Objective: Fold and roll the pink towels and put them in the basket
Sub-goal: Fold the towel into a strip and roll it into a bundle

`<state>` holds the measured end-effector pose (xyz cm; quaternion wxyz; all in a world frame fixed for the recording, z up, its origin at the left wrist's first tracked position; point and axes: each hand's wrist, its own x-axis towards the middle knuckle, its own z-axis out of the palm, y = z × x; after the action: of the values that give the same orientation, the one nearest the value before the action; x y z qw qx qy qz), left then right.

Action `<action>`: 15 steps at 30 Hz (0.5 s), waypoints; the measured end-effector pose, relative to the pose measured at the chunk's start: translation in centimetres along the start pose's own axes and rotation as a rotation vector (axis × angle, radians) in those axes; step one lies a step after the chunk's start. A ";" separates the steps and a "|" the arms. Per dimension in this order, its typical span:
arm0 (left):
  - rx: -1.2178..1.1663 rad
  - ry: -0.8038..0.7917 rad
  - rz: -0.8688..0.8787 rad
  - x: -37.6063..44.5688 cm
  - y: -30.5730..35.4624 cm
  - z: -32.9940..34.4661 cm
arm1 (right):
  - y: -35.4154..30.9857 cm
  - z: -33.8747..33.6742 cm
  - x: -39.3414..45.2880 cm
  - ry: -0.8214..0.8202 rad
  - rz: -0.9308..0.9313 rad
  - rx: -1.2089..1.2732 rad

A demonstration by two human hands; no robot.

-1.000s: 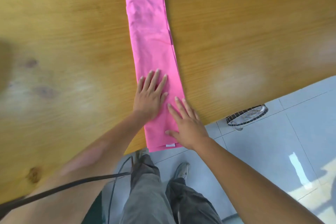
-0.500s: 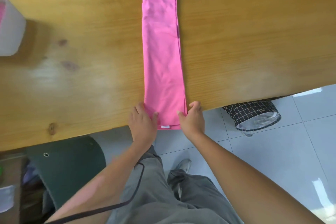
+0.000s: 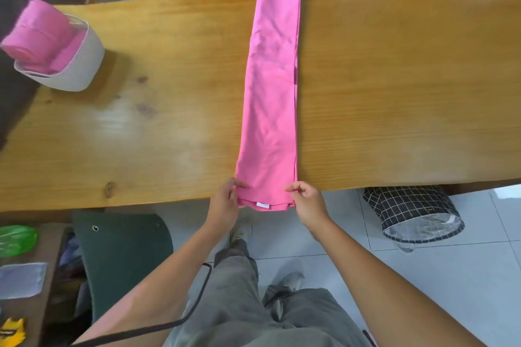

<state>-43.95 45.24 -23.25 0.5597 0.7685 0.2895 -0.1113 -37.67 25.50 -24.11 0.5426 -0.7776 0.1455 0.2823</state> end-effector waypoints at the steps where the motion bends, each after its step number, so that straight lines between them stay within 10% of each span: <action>1: -0.015 -0.010 0.016 0.0 0.0 -0.2 | -0.2 -0.2 0.0 -0.011 0.018 0.009; 15: 0.254 0.080 0.159 1.6 2.5 -1.2 | -0.2 -1.1 0.5 -0.004 -0.167 -0.003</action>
<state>-41.38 46.37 -21.59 0.4531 0.8573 0.2337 -0.0716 -36.88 24.60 -23.97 0.5633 -0.7873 0.0787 0.2380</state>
